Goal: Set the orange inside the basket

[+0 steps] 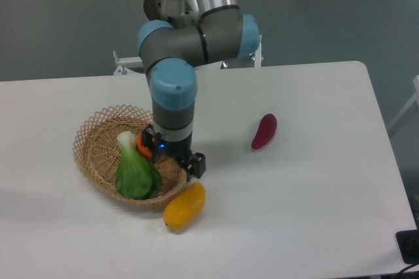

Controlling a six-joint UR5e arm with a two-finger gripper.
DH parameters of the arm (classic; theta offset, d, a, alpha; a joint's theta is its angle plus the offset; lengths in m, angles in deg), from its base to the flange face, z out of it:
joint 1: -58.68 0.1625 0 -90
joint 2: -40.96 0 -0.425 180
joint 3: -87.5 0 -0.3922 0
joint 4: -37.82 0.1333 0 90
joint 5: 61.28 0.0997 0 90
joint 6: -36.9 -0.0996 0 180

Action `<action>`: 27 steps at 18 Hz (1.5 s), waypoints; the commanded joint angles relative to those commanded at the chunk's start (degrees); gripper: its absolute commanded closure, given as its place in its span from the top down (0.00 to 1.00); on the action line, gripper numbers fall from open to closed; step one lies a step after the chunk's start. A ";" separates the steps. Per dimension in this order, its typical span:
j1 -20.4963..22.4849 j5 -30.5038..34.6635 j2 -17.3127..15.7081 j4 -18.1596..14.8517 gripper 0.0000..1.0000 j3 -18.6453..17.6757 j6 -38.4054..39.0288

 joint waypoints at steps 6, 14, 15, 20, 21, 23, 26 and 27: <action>5.62 0.00 -0.09 0.00 1.00 0.53 -4.30; 12.04 0.44 0.08 0.00 1.00 1.85 -10.54; 12.48 0.61 0.09 -0.09 1.00 1.94 -11.16; 13.54 4.56 1.14 -0.53 1.00 3.08 -15.47; 13.63 4.83 1.40 -0.70 1.00 3.34 -15.47; 13.81 5.01 1.67 -1.05 1.00 3.69 -15.65; 13.72 5.01 1.40 -1.05 1.00 3.25 -17.75; 13.72 5.01 1.40 -0.97 1.00 3.17 -17.84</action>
